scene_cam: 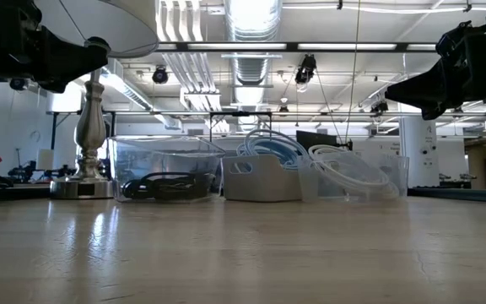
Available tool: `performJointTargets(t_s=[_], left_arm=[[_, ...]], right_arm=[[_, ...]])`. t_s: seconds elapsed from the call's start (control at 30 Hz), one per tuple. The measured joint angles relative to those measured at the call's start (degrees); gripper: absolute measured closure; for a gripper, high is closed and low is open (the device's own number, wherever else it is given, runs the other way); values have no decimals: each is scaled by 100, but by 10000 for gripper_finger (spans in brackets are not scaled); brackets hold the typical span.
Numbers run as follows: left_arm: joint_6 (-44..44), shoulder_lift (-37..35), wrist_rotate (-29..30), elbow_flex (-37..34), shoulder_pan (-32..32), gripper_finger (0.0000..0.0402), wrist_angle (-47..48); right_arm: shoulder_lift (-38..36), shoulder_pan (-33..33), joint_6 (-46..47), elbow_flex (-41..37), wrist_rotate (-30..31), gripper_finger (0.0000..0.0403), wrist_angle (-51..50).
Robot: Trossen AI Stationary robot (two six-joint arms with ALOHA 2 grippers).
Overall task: Sort HDMI cables
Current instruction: Return to Home Position
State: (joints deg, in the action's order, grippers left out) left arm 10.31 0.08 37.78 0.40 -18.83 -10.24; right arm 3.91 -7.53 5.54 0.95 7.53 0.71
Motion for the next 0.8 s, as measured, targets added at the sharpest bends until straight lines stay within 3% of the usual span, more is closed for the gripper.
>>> performJointTargets(t_s=[0.53, 0.8], left_arm=[[1, 2, 0, 0, -2, 307, 0], [1, 0, 0, 1, -2, 307, 0]], right_arm=[[1, 0, 0, 0, 0, 335, 0], [0, -1, 0, 0, 0, 324, 0]])
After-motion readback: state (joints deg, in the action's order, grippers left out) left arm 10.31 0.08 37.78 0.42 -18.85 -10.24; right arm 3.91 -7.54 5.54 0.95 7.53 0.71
